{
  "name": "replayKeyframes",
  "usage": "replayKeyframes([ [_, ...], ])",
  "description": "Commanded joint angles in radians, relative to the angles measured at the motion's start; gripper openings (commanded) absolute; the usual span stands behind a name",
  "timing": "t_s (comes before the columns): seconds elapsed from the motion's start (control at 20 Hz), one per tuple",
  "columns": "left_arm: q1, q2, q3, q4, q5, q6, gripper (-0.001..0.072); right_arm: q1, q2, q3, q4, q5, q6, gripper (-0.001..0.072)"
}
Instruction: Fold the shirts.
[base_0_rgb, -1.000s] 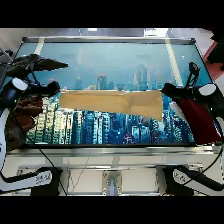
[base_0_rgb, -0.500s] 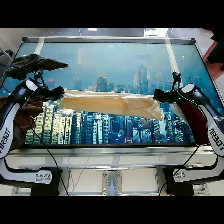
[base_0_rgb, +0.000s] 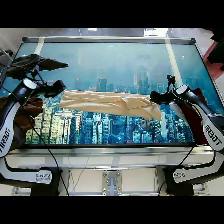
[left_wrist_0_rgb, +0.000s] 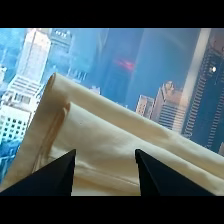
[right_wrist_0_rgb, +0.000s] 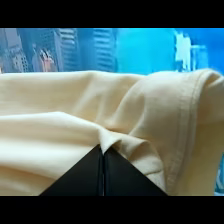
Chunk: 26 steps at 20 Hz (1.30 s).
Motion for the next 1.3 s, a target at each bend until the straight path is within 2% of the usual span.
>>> replayKeyframes([
  [0.0, 0.000, 0.015, 0.060, -0.051, -0.029, 0.004, 0.0446, 0.000, 0.080, 0.002, -0.035, 0.010, 0.000, 0.0070],
  [0.05, 0.000, 0.028, 0.088, -0.051, -0.047, 0.005, 0.0446, -0.003, 0.131, 0.001, -0.061, -0.001, 0.000, 0.0161],
  [0.15, 0.000, 0.055, 0.141, -0.053, -0.069, 0.005, 0.0446, -0.033, 0.245, 0.001, -0.087, -0.003, 0.000, 0.0488],
  [0.25, 0.000, 0.064, 0.190, -0.096, -0.093, 0.005, 0.0446, -0.094, 0.315, 0.001, -0.111, 0.031, 0.015, 0.0508],
  [0.35, 0.000, 0.064, 0.215, -0.190, -0.103, 0.029, 0.0446, -0.181, 0.315, -0.002, -0.092, 0.153, 0.031, 0.0508],
  [0.4, 0.000, 0.064, 0.216, -0.252, -0.103, 0.068, 0.0446, -0.216, 0.296, -0.002, -0.086, 0.223, 0.017, 0.0509],
  [0.45, 0.000, 0.064, 0.216, -0.315, -0.107, 0.128, 0.0446, -0.248, 0.269, -0.002, -0.077, 0.285, -0.011, 0.0558],
  [0.55, -0.001, 0.064, 0.216, -0.428, -0.129, 0.257, 0.0446, -0.292, 0.201, -0.002, -0.039, 0.355, -0.057, 0.0622],
  [0.6, -0.001, 0.064, 0.216, -0.484, -0.140, 0.312, 0.0446, -0.306, 0.165, -0.002, -0.006, 0.373, -0.084, 0.0624],
  [0.75, -0.005, 0.064, 0.216, -0.598, -0.175, 0.453, 0.0446, -0.324, 0.050, -0.002, 0.117, 0.394, -0.190, 0.0624],
  [0.9, -0.042, 0.064, 0.216, -0.603, -0.174, 0.565, 0.0446, -0.323, -0.031, -0.001, 0.208, 0.389, -0.272, 0.0624],
  [1.0, -0.087, 0.064, 0.216, -0.599, -0.169, 0.677, 0.0445, -0.323, -0.064, -0.001, 0.212, 0.381, -0.297, 0.0624],
  [1.25, -0.192, 0.064, 0.216, -0.588, -0.076, 0.765, 0.0444, -0.323, -0.087, -0.001, 0.210, 0.291, -0.320, 0.0624],
])
